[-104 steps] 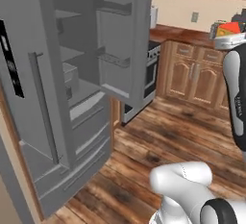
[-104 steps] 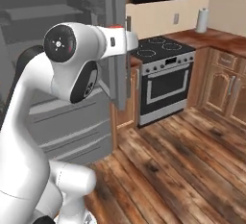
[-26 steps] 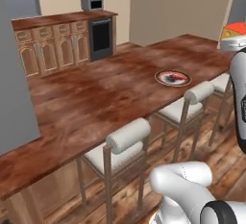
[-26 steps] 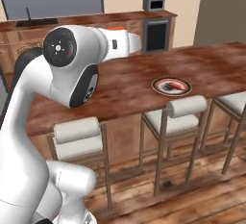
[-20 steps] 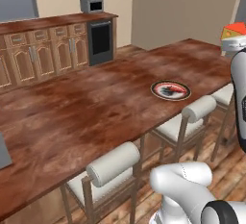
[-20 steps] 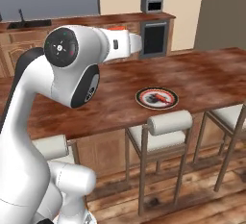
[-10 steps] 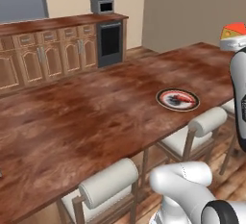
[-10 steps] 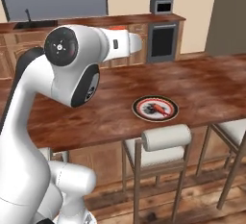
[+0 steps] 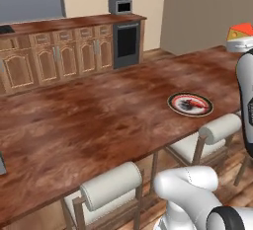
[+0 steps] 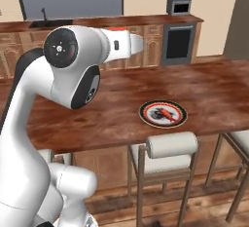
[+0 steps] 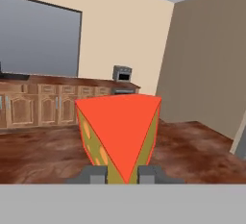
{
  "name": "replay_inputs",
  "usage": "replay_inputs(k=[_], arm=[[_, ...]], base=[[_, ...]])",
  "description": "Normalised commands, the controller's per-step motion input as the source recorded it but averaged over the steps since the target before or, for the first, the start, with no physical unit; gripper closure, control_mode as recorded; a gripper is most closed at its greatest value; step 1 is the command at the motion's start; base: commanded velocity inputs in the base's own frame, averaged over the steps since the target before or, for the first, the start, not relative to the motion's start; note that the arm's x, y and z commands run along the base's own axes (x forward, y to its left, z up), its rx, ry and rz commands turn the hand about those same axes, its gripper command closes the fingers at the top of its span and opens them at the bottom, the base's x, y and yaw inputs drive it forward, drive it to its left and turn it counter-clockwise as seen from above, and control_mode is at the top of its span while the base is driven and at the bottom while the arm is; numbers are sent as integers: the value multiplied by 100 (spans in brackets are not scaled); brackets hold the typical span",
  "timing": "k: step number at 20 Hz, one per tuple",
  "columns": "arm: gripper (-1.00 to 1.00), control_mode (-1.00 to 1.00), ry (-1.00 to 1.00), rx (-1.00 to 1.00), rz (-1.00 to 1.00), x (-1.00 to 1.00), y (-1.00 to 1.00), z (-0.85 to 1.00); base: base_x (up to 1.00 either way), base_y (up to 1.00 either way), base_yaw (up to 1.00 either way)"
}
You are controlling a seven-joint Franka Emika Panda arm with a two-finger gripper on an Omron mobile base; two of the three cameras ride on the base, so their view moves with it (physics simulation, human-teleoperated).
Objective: Take the cheese, fish, and bell pepper from the fridge and place them on the plate on the dining counter to create an appetizer plate.
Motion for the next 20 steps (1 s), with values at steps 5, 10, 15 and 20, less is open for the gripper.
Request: replay_inputs(k=[5, 10, 15, 20], arm=[[100, 100, 0, 0, 0, 0, 0, 0], [100, 100, 0, 0, 0, 0, 0, 0], [100, 100, 0, 0, 0, 0, 0, 0], [100, 100, 0, 0, 0, 0, 0, 0]], base=[[58, -99, 26], [41, -100, 33], [11, -100, 35], [-2, -100, 27]])
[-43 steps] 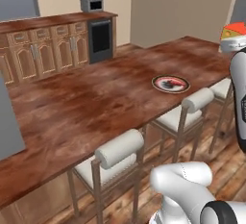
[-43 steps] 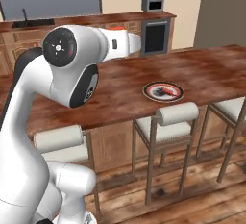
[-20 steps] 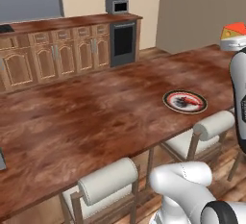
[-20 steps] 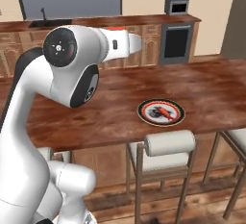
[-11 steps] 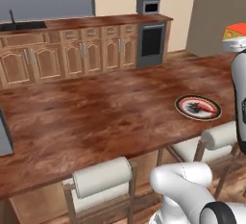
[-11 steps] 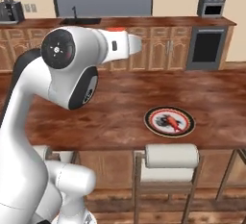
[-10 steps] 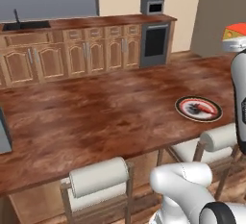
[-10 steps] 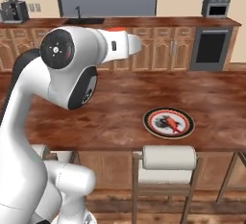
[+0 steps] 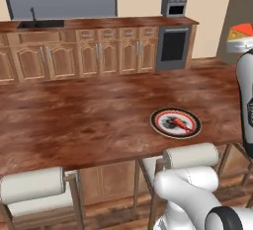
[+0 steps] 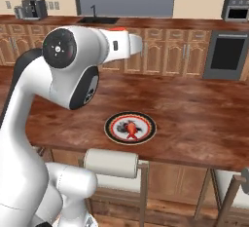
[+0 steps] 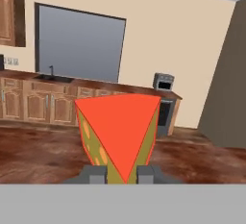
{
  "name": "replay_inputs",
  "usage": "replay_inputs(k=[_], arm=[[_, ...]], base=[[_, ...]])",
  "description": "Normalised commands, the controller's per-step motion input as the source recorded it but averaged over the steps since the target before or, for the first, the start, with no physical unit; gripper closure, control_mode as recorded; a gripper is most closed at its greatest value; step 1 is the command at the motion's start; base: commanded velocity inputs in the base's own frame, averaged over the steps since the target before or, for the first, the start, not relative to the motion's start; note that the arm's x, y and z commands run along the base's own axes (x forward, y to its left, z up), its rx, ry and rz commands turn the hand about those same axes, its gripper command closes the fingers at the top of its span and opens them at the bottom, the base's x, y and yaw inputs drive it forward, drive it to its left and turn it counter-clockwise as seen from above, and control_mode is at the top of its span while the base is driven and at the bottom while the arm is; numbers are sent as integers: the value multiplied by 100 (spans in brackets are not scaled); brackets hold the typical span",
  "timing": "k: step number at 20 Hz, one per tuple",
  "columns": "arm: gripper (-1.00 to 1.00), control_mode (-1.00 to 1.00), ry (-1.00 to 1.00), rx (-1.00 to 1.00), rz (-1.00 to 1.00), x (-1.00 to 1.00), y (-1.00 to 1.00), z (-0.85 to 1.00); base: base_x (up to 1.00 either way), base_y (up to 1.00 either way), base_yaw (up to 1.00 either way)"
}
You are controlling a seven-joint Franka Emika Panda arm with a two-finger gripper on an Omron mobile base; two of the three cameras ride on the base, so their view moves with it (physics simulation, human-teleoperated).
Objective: Take the cheese, fish, and bell pepper from the fridge and place them on the plate on the dining counter to create an appetizer plate.
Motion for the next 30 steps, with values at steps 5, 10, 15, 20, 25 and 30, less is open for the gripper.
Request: replay_inputs(k=[5, 10, 15, 20, 25, 30], arm=[[100, 100, 0, 0, 0, 0, 0, 0], [100, 100, 0, 0, 0, 0, 0, 0], [100, 100, 0, 0, 0, 0, 0, 0], [100, -100, 2, 0, 0, 5, 8, -6], [100, -100, 13, 0, 0, 37, 48, -43], [100, -100, 19, 0, 2, 73, 28, -63]], base=[[26, -48, 15], [53, 0, 1], [30, 8, -5], [18, 17, -1], [0, 0, 0], [0, 0, 0]])
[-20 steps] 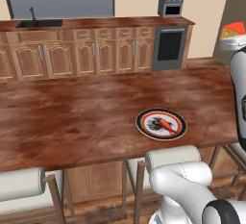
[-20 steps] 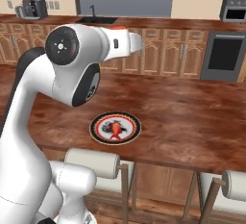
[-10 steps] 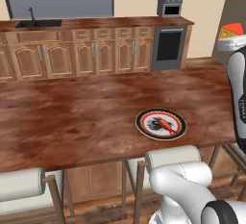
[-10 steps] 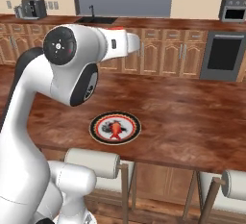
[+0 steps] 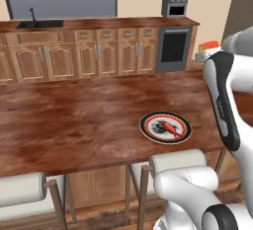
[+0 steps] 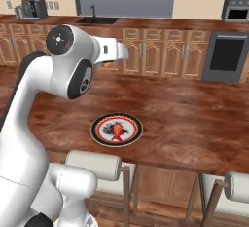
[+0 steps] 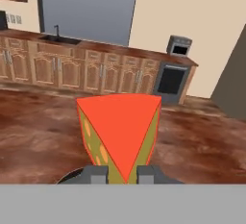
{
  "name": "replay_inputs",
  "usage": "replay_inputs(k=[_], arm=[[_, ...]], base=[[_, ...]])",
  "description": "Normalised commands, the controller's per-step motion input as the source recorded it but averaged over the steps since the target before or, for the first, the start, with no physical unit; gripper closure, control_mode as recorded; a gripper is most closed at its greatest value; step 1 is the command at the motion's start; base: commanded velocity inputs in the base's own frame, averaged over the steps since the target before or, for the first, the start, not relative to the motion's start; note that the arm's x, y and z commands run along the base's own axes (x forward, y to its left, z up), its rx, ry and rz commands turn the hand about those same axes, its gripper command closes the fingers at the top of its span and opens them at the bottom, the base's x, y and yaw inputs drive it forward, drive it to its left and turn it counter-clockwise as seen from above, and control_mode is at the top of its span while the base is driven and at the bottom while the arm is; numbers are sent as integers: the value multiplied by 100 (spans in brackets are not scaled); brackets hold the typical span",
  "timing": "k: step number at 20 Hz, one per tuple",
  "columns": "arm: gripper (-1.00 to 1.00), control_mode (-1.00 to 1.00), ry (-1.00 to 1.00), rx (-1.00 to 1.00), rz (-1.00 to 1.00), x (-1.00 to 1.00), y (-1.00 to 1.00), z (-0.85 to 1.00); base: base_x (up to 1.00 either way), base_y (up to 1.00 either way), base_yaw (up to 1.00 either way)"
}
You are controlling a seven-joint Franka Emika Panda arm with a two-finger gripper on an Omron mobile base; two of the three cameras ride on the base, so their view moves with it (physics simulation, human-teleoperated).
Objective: Take the cheese, fish, and bell pepper from the fridge and place them on the plate on the dining counter to create an appetizer plate.
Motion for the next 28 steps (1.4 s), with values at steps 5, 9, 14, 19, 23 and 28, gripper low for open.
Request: replay_inputs(k=[5, 9, 14, 19, 23, 28], arm=[[100, -100, 18, 0, 6, 72, 1, -62], [100, -100, 23, 0, 11, 81, -5, -64], [100, -100, 18, 0, 15, 62, -6, -56], [100, -100, 15, 0, 16, 47, -2, -54], [100, -100, 19, 0, 15, 44, -1, -57], [100, -100, 19, 0, 9, 39, 0, -71]], base=[[0, 0, 0], [0, 0, 0], [0, 0, 0], [0, 0, 0], [0, 0, 0], [0, 0, 0]])
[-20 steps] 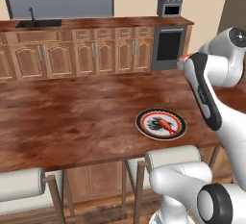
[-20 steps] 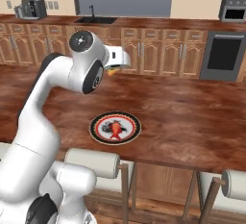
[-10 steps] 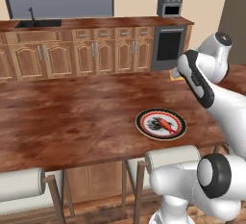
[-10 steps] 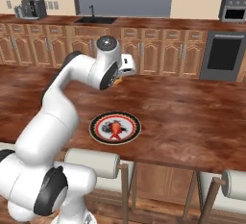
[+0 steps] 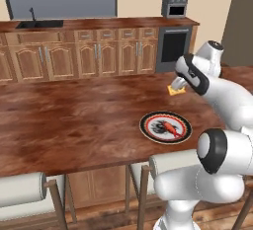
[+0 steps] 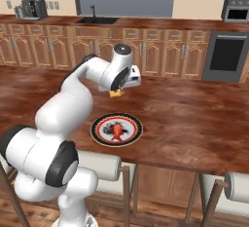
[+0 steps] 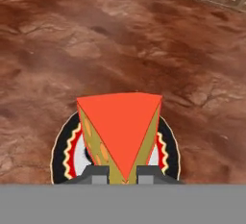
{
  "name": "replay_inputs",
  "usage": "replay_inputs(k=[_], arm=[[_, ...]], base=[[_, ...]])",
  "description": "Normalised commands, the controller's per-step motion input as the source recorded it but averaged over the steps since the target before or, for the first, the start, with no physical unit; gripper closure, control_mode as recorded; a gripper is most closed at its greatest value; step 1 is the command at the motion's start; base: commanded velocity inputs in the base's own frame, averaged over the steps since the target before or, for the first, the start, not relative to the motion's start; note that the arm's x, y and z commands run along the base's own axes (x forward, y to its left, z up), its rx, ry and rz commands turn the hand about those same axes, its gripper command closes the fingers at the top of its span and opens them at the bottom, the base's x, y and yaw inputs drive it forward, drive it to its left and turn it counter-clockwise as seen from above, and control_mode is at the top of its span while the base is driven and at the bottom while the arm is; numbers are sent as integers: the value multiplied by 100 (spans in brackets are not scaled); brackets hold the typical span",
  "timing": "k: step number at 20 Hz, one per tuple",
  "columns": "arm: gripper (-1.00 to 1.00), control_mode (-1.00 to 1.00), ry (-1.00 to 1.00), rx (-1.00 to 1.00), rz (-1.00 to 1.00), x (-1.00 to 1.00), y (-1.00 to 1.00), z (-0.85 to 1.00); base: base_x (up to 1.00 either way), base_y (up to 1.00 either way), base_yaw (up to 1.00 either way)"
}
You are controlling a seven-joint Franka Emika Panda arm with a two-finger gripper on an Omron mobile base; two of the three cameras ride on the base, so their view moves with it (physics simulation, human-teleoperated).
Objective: Take the cheese, fish, and bell pepper from the fridge and place them on the plate on the dining counter to create an appetizer plate.
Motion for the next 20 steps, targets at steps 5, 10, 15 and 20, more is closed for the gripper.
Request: replay_inputs(k=[5, 10, 15, 20], arm=[[100, -100, 15, 0, 6, 57, 2, -77], [100, -100, 13, 0, 6, 63, 17, -84], [100, -100, 10, 0, 5, 62, 22, -82], [100, -100, 7, 0, 6, 42, 15, -96]], base=[[0, 0, 0], [0, 0, 0], [0, 0, 0], [0, 0, 0]])
